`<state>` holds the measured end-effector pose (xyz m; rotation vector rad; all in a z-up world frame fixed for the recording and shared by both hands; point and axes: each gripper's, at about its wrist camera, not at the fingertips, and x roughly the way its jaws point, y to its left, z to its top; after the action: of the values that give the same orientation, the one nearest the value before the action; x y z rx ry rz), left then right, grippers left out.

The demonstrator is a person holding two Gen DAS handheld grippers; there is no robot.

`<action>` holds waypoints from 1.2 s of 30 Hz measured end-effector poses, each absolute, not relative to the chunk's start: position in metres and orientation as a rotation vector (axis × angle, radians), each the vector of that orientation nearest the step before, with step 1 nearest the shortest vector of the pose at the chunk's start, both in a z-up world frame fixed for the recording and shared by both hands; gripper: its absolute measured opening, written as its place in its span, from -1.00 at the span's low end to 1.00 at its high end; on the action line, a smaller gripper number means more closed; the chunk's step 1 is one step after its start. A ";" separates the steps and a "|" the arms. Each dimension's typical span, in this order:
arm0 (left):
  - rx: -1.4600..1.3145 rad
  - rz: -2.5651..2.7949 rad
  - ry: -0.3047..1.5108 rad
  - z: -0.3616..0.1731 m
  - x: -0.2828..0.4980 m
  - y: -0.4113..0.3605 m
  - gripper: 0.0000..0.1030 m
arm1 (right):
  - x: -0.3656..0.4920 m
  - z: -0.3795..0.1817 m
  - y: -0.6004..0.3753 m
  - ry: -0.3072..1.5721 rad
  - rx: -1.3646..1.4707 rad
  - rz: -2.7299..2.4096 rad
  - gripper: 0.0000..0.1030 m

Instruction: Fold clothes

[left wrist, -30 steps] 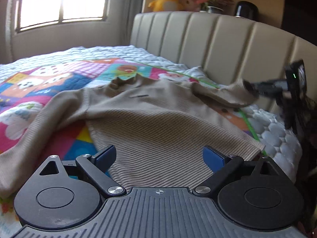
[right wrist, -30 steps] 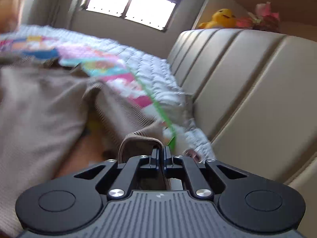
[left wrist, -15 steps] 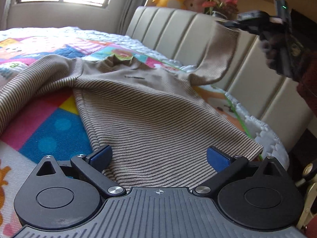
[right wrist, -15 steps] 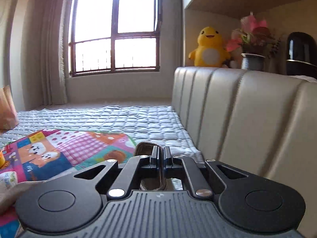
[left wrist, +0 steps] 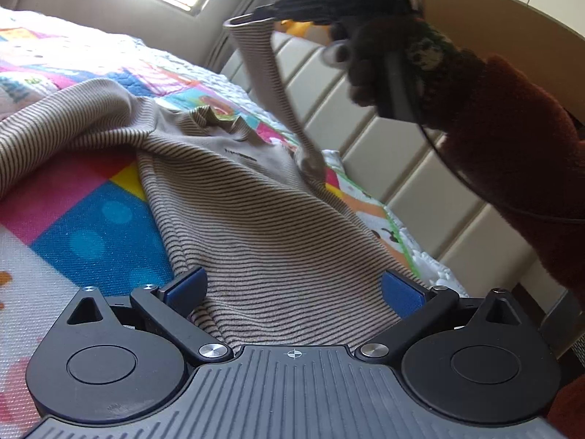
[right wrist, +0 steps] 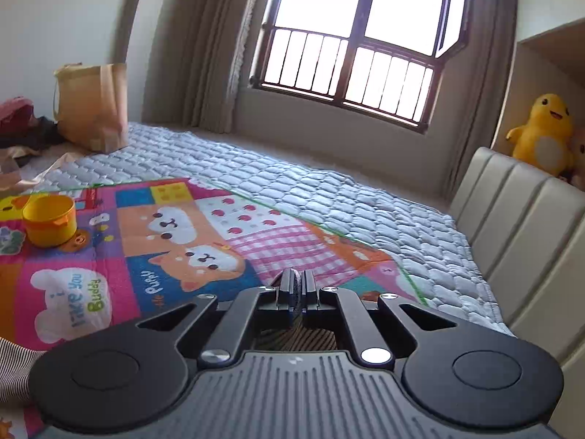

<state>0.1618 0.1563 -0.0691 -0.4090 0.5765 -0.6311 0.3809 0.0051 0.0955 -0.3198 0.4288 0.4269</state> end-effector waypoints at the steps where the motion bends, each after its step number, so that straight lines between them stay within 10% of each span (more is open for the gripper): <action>1: -0.406 -0.633 0.575 -0.069 0.161 0.157 1.00 | 0.382 0.089 0.013 0.441 -0.326 0.433 -0.93; 11: -0.404 -0.630 0.584 -0.069 0.163 0.155 1.00 | 0.337 0.090 -0.033 0.453 -0.247 0.466 -0.72; 18: -0.369 -0.603 0.597 -0.067 0.161 0.149 1.00 | 0.233 0.063 -0.139 0.479 -0.265 0.411 0.08; 36: 0.295 -0.353 0.696 -0.031 0.102 0.064 1.00 | 0.107 -0.033 -0.240 0.499 -0.254 0.339 0.15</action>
<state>0.1022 0.0643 -0.0312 0.2949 0.6964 -0.3527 0.1074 -0.2396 -0.0326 -0.2540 0.4994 0.3394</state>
